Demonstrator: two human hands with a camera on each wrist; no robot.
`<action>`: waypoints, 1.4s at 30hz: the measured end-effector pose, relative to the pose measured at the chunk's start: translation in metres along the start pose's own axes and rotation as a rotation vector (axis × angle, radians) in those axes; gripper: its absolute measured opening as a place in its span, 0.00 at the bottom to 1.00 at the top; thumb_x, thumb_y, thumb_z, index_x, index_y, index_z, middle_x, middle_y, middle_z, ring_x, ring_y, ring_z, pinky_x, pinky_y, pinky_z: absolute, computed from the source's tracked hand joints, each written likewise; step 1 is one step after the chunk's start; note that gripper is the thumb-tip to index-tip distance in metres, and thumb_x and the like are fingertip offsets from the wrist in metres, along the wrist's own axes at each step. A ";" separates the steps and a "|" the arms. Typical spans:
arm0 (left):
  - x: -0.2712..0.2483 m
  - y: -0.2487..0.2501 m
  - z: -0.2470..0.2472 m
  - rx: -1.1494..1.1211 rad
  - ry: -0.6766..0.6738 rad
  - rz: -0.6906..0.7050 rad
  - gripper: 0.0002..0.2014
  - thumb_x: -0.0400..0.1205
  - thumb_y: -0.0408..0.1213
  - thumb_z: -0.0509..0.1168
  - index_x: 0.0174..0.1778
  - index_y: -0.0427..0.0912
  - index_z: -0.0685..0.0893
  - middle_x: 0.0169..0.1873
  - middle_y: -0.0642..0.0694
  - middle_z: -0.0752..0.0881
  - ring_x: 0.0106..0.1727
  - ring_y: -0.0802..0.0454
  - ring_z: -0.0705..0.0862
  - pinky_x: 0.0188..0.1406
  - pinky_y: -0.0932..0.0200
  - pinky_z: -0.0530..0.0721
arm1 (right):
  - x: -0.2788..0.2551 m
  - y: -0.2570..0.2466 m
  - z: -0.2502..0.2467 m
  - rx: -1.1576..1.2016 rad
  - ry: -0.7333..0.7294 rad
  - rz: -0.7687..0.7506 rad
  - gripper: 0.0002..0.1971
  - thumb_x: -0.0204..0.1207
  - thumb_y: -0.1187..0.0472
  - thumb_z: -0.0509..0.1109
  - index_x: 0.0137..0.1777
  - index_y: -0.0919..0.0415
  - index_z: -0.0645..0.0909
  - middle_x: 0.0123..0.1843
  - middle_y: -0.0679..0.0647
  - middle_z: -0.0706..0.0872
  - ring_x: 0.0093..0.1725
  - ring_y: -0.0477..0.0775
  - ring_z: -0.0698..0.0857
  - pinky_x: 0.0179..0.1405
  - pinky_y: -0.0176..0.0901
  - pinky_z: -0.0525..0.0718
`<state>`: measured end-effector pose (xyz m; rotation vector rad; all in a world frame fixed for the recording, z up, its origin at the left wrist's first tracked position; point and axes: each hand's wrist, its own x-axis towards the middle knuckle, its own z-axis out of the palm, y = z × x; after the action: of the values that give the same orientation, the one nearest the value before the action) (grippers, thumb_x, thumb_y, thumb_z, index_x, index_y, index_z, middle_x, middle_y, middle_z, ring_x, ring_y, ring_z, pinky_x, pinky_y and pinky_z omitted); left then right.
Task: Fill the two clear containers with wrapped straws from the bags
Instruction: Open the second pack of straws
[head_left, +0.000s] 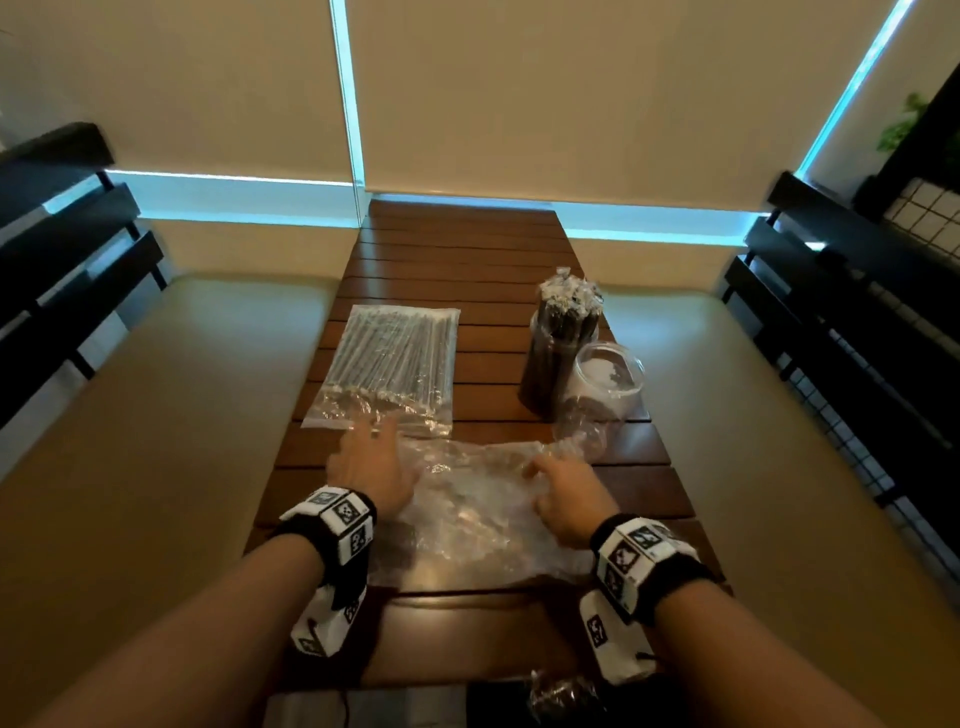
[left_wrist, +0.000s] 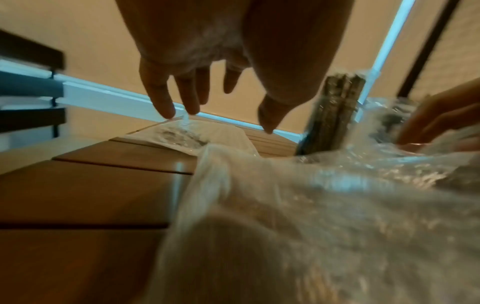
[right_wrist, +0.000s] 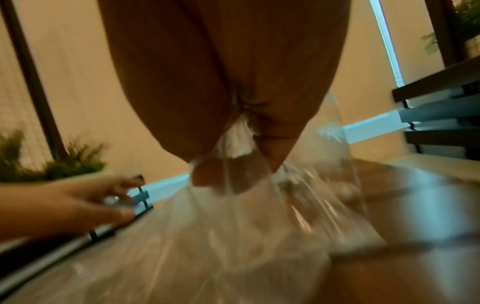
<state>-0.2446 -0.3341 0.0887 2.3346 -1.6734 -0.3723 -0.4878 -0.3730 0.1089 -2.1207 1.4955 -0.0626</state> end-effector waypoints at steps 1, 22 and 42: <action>-0.008 0.003 0.010 0.067 -0.058 0.135 0.39 0.76 0.62 0.66 0.80 0.58 0.58 0.81 0.43 0.59 0.78 0.39 0.66 0.72 0.34 0.73 | -0.002 0.008 0.016 -0.062 -0.023 0.006 0.17 0.78 0.63 0.68 0.66 0.51 0.78 0.69 0.55 0.74 0.61 0.61 0.82 0.57 0.51 0.85; -0.011 -0.014 0.062 0.421 -0.587 0.223 0.69 0.50 0.82 0.66 0.79 0.66 0.29 0.82 0.42 0.28 0.83 0.29 0.36 0.78 0.29 0.60 | 0.027 0.008 0.090 -0.278 -0.052 0.085 0.37 0.80 0.29 0.42 0.85 0.39 0.36 0.86 0.56 0.29 0.85 0.64 0.32 0.81 0.72 0.39; 0.129 -0.100 -0.004 -0.441 -0.204 -0.503 0.11 0.78 0.42 0.68 0.49 0.38 0.81 0.54 0.31 0.87 0.56 0.32 0.87 0.51 0.43 0.87 | 0.163 -0.093 0.053 -0.384 -0.205 -0.140 0.26 0.79 0.54 0.68 0.76 0.47 0.66 0.74 0.60 0.70 0.68 0.69 0.77 0.65 0.65 0.79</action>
<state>-0.1147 -0.4245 0.0495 2.3881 -0.9126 -0.9899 -0.3269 -0.4740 0.0625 -2.4430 1.3166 0.4098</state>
